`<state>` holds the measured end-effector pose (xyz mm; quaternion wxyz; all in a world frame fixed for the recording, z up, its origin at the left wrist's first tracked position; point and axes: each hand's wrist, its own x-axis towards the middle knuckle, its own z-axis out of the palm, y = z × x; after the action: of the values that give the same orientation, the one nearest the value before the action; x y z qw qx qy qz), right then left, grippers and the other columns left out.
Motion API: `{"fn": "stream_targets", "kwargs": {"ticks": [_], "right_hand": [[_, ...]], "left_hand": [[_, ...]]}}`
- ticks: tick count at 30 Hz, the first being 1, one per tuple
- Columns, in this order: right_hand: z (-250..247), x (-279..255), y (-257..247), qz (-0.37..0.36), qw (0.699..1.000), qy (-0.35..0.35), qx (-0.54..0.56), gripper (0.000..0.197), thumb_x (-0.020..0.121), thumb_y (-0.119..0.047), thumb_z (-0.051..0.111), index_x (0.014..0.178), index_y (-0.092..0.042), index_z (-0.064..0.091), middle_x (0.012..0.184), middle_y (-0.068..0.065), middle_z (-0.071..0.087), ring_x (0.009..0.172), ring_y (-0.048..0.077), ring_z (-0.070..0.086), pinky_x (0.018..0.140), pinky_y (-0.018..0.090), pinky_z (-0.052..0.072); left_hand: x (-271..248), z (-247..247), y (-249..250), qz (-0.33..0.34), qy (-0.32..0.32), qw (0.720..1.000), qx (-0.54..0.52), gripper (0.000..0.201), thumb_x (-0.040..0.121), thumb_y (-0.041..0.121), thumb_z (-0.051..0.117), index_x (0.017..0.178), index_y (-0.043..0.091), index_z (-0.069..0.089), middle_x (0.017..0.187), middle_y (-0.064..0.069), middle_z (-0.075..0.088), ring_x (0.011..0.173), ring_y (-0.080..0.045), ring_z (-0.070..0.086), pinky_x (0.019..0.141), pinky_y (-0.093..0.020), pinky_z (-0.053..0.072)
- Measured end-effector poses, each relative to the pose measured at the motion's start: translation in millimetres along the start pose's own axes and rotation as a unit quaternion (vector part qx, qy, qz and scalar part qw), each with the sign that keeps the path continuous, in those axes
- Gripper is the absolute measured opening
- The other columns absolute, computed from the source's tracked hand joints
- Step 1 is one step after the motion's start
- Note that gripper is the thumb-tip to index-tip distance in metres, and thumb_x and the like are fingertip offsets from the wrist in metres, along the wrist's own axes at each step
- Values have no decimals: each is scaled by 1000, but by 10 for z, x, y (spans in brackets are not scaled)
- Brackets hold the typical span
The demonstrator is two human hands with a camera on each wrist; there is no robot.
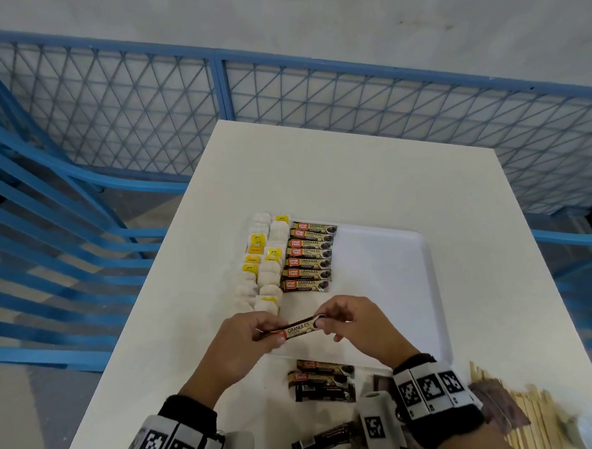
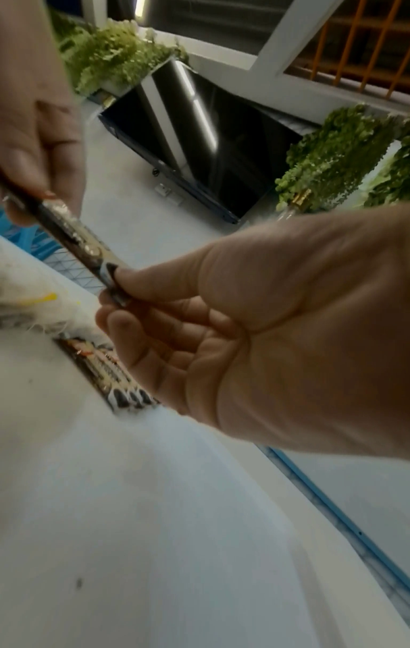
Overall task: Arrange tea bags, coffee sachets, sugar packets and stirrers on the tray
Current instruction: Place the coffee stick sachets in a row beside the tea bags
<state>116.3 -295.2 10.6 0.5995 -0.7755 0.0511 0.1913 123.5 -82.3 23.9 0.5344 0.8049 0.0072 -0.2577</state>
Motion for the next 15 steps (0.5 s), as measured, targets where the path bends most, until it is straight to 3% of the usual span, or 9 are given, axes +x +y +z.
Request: {"fn": "stream_targets", "kwargs": {"ticks": [5, 7, 10, 15], "right_hand": [[-20, 1, 63, 30, 999, 11, -28, 2, 83, -11, 67, 85, -11, 68, 70, -7, 70, 58, 3, 56, 55, 16, 46], [-28, 24, 69, 34, 999, 15, -36, 3, 84, -12, 66, 86, -11, 67, 71, -9, 70, 58, 3, 54, 54, 15, 44], [-62, 75, 74, 44, 998, 20, -28, 2, 85, -11, 64, 85, -13, 65, 76, -6, 71, 57, 5, 51, 53, 14, 42], [-171, 203, 165, 74, 995, 68, -15, 2, 87, -9, 62, 88, -11, 62, 85, 5, 70, 51, -3, 48, 50, 9, 37]], "left_hand": [[37, 0, -9, -4, 40, 999, -6, 12, 73, 3, 77, 76, 14, 73, 71, -8, 72, 66, -17, 66, 75, -37, 57], [41, 28, -21, -3, 74, 997, 2, 10, 71, 8, 79, 70, 12, 70, 69, -11, 70, 63, -19, 64, 70, -32, 56], [11, 63, -89, 26, 114, 990, 79, 16, 77, 16, 76, 67, 20, 64, 66, 0, 65, 61, -12, 58, 58, -14, 44], [-72, 47, -254, 24, 80, 986, 145, 15, 88, 23, 62, 74, 27, 62, 71, 9, 68, 70, -6, 62, 64, -13, 44]]}}
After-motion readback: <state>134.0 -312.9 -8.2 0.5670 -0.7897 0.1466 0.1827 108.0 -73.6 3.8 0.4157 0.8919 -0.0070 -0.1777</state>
